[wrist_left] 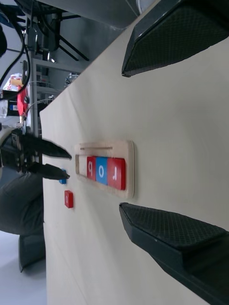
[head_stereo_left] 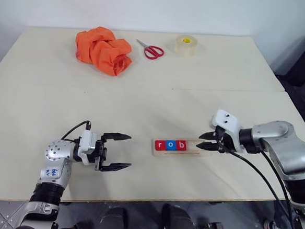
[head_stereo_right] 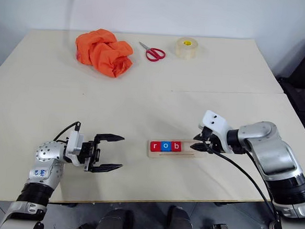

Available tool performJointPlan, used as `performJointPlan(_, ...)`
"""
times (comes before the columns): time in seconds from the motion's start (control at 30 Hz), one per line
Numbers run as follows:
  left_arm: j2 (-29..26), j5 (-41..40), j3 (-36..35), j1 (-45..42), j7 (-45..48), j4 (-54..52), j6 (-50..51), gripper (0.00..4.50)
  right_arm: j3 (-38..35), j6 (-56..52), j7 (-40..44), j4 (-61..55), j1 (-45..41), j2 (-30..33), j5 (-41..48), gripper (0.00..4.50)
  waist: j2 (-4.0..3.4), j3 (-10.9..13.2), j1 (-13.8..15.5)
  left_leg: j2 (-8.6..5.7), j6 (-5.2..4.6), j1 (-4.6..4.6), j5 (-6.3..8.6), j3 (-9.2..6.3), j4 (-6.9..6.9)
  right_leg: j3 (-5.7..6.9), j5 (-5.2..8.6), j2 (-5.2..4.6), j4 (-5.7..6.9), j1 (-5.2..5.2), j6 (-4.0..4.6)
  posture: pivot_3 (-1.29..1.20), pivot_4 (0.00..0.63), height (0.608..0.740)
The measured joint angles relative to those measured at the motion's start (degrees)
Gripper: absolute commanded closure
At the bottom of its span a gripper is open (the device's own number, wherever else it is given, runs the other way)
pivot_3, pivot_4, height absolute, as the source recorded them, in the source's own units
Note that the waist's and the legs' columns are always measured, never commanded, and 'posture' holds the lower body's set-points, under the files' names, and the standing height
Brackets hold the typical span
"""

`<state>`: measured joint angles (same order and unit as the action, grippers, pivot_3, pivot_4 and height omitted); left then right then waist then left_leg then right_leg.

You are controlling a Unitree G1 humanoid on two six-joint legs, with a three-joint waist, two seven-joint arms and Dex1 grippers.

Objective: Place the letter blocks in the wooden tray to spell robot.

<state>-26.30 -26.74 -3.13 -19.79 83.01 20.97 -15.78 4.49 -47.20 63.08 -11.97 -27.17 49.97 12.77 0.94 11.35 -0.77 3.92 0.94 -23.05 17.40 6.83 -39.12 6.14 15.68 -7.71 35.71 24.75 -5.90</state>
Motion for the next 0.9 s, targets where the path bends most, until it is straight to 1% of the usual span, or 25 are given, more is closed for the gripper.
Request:
performJointPlan(0.13,0.03,-0.01,-0.02,-0.47,0.87,0.96,-0.03,0.00,-9.34,-2.97,-4.13,-3.84,6.31,0.46,2.52,0.26,0.00,0.00,0.61,0.00,0.00,0.01,0.00,0.00,0.00,-0.01,-0.01,0.02,-0.02,0.00,-0.01,0.00,0.150,0.740)
performJointPlan(0.17,0.02,-0.01,-0.07,-0.56,1.03,1.44,-0.04,0.00,-10.99,-3.46,-5.09,-4.69,7.63,0.46,3.04,0.05,0.00,0.00,0.63,0.00,0.00,0.01,0.00,0.02,0.00,-0.02,-0.01,0.02,-0.02,0.00,-0.01,0.00,0.150,0.740)
performJointPlan(0.23,0.19,-0.02,0.01,-0.92,1.16,1.91,0.01,0.00,-15.16,-3.85,-7.18,-6.92,11.38,-0.75,4.03,0.05,0.02,-0.01,0.73,0.00,-0.02,0.01,0.01,-0.05,0.00,0.01,-0.02,0.04,-0.03,-0.04,-0.01,0.00,0.150,0.740)
performJointPlan(0.27,0.26,-0.04,-0.07,-1.19,1.14,2.12,0.09,0.00,-18.99,-3.22,-9.38,-8.67,14.84,-3.03,4.53,0.05,0.06,-0.03,0.95,0.01,-0.02,0.01,0.01,-0.10,0.00,0.05,-0.02,0.06,-0.05,-0.09,-0.01,0.00,0.150,0.740)
performJointPlan(0.3,0.26,-0.04,-0.20,-1.30,1.12,2.25,0.14,0.00,-21.34,-2.71,-10.99,-9.53,17.03,-4.77,4.76,0.05,0.06,-0.03,1.08,0.01,-0.01,0.01,0.00,-0.11,0.00,0.06,-0.02,0.06,-0.05,-0.10,-0.01,0.00,0.150,0.740)
performJointPlan(0.37,0.21,-0.04,-0.33,-1.38,1.12,2.38,0.21,0.00,-24.37,-2.03,-13.74,-10.40,20.77,-6.61,5.11,0.05,0.05,-0.04,1.09,-0.04,-0.03,0.01,0.00,-0.03,0.00,-0.03,-0.09,0.02,-0.09,-0.10,-0.10,0.00,0.150,0.740)
performJointPlan(0.53,0.10,-0.02,-0.30,-1.93,1.33,2.82,0.76,0.00,-32.19,3.16,-16.96,-15.01,30.35,-10.44,6.05,0.05,0.05,-0.04,1.08,-0.05,-0.18,0.03,0.05,-0.08,0.00,-0.03,-0.14,0.05,-0.14,-0.17,-0.12,0.00,0.150,0.740)
performJointPlan(0.67,-0.02,-0.03,-0.35,-2.68,1.72,3.51,0.88,0.00,-34.37,4.70,-18.98,-16.98,35.23,-13.27,7.65,0.05,0.04,-0.05,0.85,-0.05,-0.28,0.10,0.08,-0.06,0.00,-0.05,-0.18,0.05,-0.11,-0.20,-0.11,0.00,0.150,0.740)
performJointPlan(0.9,-0.02,-0.03,-0.31,-4.07,2.50,4.75,0.96,0.00,-34.59,6.63,-20.94,-17.02,36.87,-14.28,10.23,0.05,0.04,-0.05,0.69,-0.02,-0.34,0.15,0.05,-0.09,0.00,-0.06,-0.25,0.06,-0.06,-0.20,-0.08,0.00,0.150,0.740)
